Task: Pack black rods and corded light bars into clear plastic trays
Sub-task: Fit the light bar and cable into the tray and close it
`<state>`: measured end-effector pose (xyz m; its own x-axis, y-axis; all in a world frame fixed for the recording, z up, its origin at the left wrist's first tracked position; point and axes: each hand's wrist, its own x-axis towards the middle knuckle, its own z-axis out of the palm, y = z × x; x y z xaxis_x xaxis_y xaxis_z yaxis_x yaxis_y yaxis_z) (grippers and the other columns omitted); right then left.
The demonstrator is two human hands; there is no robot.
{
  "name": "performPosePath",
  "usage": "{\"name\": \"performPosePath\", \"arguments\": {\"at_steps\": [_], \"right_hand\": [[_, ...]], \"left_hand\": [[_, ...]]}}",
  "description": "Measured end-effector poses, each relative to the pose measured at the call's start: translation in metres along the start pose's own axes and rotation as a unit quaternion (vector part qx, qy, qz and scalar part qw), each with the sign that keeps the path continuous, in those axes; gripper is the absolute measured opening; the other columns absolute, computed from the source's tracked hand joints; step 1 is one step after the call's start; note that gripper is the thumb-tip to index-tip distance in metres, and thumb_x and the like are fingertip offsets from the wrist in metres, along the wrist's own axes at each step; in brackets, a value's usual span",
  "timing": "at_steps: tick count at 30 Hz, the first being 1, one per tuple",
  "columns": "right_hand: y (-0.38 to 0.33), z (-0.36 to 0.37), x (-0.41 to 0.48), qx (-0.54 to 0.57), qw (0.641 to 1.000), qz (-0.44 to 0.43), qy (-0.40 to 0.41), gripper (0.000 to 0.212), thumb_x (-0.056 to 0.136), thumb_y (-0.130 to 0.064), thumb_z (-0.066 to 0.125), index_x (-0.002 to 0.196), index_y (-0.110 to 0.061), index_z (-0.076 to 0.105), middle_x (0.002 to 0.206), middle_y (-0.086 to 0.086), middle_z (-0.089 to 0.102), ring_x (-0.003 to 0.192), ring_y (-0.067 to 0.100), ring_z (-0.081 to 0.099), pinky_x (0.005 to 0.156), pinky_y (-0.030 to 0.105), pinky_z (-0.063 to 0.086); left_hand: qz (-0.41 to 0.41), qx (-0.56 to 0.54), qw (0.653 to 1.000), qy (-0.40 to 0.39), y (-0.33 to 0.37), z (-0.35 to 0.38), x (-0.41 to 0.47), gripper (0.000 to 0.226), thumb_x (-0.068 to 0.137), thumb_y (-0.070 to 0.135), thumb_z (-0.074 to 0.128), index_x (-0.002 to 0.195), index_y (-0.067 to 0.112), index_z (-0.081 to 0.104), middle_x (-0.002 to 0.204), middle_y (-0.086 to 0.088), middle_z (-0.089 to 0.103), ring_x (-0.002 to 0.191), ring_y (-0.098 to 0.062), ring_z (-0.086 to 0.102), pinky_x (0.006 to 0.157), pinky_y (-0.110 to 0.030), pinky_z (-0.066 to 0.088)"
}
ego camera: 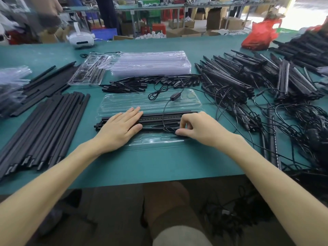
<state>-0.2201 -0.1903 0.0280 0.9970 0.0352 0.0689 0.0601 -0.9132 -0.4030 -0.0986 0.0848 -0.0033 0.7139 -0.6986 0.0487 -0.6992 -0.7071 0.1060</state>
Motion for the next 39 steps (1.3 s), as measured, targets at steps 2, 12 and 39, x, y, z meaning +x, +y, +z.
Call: {"name": "performPosePath", "arguments": {"at_steps": [2,12,39], "right_hand": [[0.001,-0.003,0.006,0.041,0.999,0.018,-0.03,0.026,0.086,-0.046,0.074,0.08,-0.025,0.061,0.073,-0.008,0.062,0.07,0.012,0.06,0.069,0.036,0.053],[0.004,0.0,0.013,0.067,0.994,0.06,-0.057,0.045,0.084,-0.049,0.076,0.105,-0.019,0.049,0.075,-0.006,0.061,0.083,0.017,0.058,0.078,0.04,0.05],[-0.005,-0.004,0.019,-0.026,0.988,0.086,-0.122,0.034,0.089,-0.05,0.068,0.098,-0.025,0.047,0.107,0.004,0.059,0.1,0.027,0.054,0.087,0.039,0.048]], "left_hand": [[0.0,-0.009,1.0,0.0,0.0,-0.001,0.0,0.072,0.095,0.063,0.01,0.16,0.033,0.011,0.164,0.022,-0.001,0.151,0.004,-0.006,0.123,-0.025,-0.001],[-0.039,-0.087,0.993,0.065,0.026,-0.044,0.038,0.03,0.099,0.045,0.054,0.115,0.026,0.072,0.121,0.001,0.062,0.123,-0.021,0.053,0.108,-0.046,0.029],[-0.082,-0.447,0.891,-0.006,0.074,-0.071,0.081,0.012,0.094,0.021,0.067,0.101,0.014,0.075,0.077,-0.002,0.065,0.059,-0.01,0.048,0.06,-0.025,0.038]]}}
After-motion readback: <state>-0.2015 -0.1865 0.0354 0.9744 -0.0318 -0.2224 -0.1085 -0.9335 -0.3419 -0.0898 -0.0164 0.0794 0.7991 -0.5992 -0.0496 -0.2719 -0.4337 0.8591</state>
